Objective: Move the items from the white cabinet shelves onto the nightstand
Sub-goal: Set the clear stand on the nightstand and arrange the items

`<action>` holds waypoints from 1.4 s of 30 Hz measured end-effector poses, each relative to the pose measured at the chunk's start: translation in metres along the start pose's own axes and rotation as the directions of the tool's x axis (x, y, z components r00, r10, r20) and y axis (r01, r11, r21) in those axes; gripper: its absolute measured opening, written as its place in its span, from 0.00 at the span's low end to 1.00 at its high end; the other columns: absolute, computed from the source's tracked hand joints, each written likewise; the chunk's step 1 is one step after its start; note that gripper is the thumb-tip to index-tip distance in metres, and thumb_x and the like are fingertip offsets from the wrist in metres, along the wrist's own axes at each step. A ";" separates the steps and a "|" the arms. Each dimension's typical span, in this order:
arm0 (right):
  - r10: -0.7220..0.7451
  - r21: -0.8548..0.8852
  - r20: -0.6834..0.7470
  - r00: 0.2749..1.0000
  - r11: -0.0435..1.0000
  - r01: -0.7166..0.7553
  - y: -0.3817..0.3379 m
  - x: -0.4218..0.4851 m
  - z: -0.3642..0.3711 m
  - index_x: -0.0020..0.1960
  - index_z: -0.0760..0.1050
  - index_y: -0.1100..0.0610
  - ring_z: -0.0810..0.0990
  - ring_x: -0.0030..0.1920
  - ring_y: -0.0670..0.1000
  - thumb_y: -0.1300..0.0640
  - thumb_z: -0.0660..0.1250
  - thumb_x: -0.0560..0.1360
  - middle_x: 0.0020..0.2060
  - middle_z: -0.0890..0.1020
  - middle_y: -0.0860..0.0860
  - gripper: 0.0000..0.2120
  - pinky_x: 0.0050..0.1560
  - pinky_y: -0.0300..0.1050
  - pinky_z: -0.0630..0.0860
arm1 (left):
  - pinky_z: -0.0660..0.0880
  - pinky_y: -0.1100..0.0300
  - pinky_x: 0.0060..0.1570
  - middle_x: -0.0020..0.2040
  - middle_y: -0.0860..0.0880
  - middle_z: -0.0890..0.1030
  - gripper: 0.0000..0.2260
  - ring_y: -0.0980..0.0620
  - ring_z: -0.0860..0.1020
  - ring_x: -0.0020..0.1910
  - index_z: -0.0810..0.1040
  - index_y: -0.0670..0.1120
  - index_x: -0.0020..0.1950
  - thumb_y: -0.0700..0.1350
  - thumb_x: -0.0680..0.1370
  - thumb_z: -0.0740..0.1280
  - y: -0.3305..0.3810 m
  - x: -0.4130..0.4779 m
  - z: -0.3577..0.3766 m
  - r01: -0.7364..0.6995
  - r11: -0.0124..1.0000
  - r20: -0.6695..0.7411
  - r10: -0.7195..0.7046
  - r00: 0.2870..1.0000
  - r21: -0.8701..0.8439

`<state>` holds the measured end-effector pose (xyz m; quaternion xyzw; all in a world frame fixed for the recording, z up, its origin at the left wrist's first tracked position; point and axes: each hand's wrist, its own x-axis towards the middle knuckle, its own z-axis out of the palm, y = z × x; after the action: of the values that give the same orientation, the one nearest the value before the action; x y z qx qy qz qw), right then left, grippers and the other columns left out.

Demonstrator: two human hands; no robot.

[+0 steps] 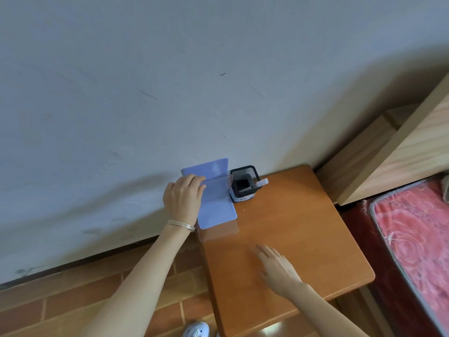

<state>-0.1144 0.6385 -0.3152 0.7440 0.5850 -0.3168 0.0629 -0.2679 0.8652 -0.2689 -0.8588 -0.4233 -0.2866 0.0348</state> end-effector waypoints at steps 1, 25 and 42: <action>0.001 -0.002 0.002 1.000 1.000 -0.001 0.002 0.005 0.003 0.76 0.51 0.50 0.51 0.75 0.49 0.58 0.58 0.78 0.75 0.52 0.46 0.29 0.70 0.48 0.59 | 0.70 0.55 0.36 0.46 0.49 0.81 0.11 0.47 0.77 0.42 0.82 0.46 0.49 0.40 0.68 0.74 0.003 -0.004 -0.001 0.016 1.000 -0.042 -0.016 0.999 -0.008; -0.034 -0.075 -0.198 0.980 0.997 0.019 0.035 0.054 0.039 0.76 0.51 0.57 0.42 0.75 0.56 0.43 0.68 0.71 0.75 0.47 0.54 0.42 0.69 0.62 0.61 | 0.48 0.52 0.72 0.78 0.53 0.43 0.25 0.49 0.42 0.76 0.48 0.56 0.77 0.45 0.82 0.54 0.039 -0.101 0.088 0.038 0.999 0.820 -0.013 0.572 -0.010; 0.285 0.757 -0.368 0.885 0.644 0.108 0.019 0.143 -0.063 0.57 0.70 0.57 0.76 0.52 0.48 0.62 0.66 0.75 0.52 0.78 0.49 0.12 0.54 0.42 0.73 | 0.51 0.45 0.72 0.78 0.51 0.42 0.28 0.47 0.42 0.76 0.44 0.58 0.76 0.46 0.82 0.56 0.040 -0.101 0.083 -0.027 0.997 0.817 -0.048 0.574 0.077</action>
<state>-0.0554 0.7812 -0.3485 0.7818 0.3568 -0.3449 -0.3776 -0.2472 0.7933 -0.3835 -0.8895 -0.4077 0.1590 -0.1313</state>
